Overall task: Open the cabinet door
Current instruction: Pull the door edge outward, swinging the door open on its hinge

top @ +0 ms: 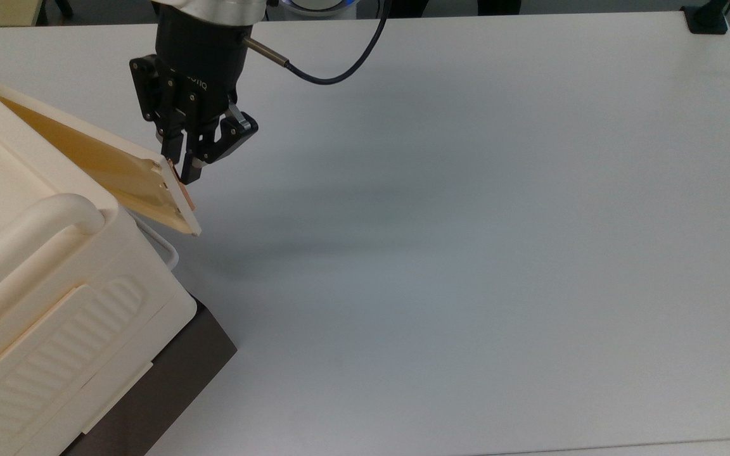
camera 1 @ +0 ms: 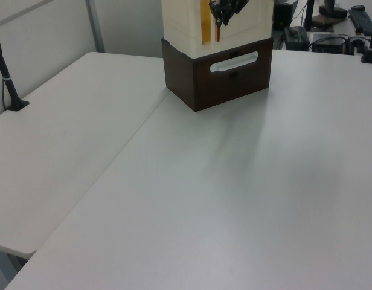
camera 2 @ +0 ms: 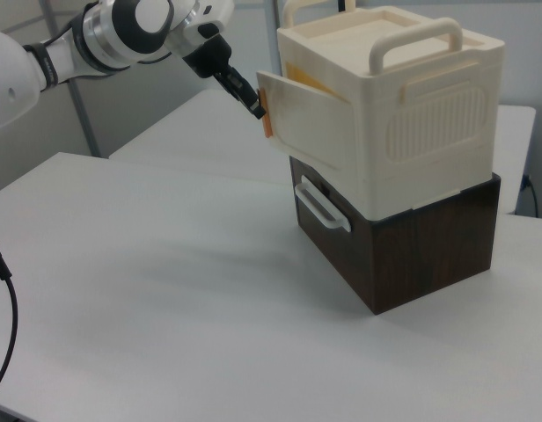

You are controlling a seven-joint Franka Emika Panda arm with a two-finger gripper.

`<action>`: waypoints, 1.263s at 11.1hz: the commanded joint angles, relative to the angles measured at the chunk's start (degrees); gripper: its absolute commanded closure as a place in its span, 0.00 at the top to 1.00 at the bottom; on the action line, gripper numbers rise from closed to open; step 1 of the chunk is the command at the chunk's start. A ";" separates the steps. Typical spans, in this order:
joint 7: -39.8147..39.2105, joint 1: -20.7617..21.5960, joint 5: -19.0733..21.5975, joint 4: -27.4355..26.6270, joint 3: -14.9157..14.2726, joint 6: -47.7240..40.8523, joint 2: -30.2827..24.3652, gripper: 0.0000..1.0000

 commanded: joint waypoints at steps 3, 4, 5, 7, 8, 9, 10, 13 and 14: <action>-13.17 0.65 5.75 -1.98 2.94 -15.78 -3.74 0.88; -14.85 0.65 7.24 -1.98 3.12 -17.99 -4.52 1.00; -15.82 0.83 8.82 -1.81 3.21 -20.01 -5.05 1.00; -17.06 1.88 9.89 -1.19 4.00 -20.65 -6.63 1.00; -17.06 1.97 10.59 -0.93 4.27 -20.12 -6.81 1.00; -17.06 2.06 11.03 -0.14 4.36 -17.86 -6.81 1.00; -16.89 2.23 11.12 0.39 4.44 -15.66 -6.81 1.00; -15.66 2.06 10.95 0.57 4.27 -3.55 -6.81 1.00; -14.96 1.88 10.86 0.57 3.92 -0.81 -6.73 1.00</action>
